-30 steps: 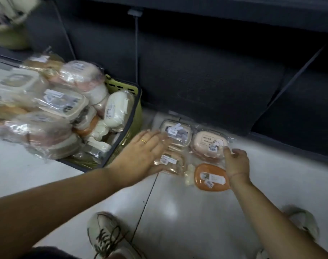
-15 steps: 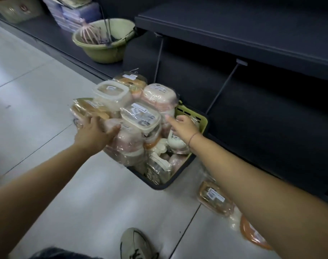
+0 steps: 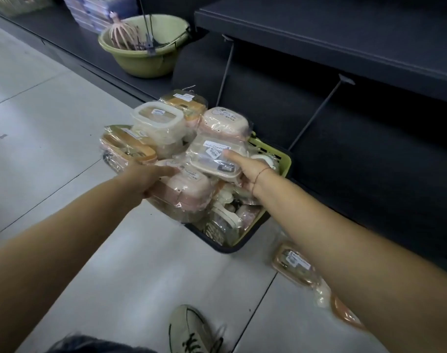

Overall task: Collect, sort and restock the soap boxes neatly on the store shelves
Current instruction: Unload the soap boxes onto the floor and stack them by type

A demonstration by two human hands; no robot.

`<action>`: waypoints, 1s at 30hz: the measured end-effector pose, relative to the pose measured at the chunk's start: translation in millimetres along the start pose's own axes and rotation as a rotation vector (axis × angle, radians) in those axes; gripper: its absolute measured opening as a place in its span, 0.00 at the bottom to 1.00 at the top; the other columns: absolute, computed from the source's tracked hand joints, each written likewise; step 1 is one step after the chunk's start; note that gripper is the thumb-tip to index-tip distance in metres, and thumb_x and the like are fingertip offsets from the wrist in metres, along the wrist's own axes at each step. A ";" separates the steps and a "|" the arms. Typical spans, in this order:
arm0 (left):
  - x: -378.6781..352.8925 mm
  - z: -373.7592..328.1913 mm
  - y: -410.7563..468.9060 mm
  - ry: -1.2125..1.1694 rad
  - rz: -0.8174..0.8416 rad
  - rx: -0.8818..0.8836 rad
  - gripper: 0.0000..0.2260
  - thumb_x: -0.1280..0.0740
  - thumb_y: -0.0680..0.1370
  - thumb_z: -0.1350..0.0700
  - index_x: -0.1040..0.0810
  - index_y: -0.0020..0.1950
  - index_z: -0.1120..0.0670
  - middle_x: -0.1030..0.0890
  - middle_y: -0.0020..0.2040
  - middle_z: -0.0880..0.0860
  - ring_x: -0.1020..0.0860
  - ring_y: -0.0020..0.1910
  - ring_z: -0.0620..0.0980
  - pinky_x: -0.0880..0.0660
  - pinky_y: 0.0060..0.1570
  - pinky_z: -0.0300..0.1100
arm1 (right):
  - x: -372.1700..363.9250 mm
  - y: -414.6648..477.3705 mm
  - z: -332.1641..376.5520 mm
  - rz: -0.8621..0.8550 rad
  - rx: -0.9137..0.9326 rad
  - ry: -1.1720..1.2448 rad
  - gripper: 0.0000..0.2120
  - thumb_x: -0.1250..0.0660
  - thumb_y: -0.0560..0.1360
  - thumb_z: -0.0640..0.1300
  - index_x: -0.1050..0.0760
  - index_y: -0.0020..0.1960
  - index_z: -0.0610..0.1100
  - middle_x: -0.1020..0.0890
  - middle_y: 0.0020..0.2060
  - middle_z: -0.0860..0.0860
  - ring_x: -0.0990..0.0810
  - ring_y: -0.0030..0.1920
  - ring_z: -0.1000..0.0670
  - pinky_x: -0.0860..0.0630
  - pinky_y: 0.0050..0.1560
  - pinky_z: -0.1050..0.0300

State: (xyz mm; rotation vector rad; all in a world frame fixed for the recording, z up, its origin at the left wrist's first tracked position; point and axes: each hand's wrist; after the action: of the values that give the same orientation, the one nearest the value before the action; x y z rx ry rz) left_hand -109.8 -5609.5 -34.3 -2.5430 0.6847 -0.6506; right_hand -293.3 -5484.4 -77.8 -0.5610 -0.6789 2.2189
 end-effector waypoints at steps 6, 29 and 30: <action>-5.4 -1.3 -23.4 -0.078 0.047 0.112 0.20 0.26 0.71 0.60 0.24 0.62 0.54 0.28 0.41 0.54 0.31 0.35 0.47 0.35 0.33 0.37 | 138.4 -85.4 5.2 0.127 0.145 0.172 0.35 0.18 0.51 0.54 0.20 0.55 0.43 0.16 0.49 0.47 0.18 0.48 0.51 0.21 0.49 0.59; -105.3 4.0 -61.5 -0.157 0.364 0.031 0.30 0.15 0.50 0.54 0.19 0.50 0.56 0.18 0.47 0.60 0.20 0.42 0.55 0.19 0.41 0.45 | 240.4 -7.2 -110.8 -0.581 -0.164 -0.015 0.32 0.22 0.62 0.61 0.22 0.54 0.37 0.18 0.40 0.44 0.21 0.38 0.45 0.22 0.54 0.47; -105.4 6.4 -59.5 -0.137 0.379 0.042 0.34 0.15 0.47 0.51 0.19 0.51 0.56 0.19 0.48 0.61 0.21 0.43 0.57 0.19 0.40 0.46 | 239.1 -4.9 -110.1 -0.595 -0.157 -0.047 0.33 0.23 0.65 0.60 0.23 0.57 0.36 0.18 0.43 0.43 0.20 0.41 0.44 0.23 0.55 0.48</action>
State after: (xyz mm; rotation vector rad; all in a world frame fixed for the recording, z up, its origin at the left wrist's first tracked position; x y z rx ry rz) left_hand -166.4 -5502.8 -43.6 -2.3024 1.0530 -0.3539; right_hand -379.2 -5269.1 -202.6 -0.3252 -0.9143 1.6357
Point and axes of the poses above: each hand's wrist, its own y-axis towards the middle knuckle, its own x-axis out of the back of the hand, z = x × y
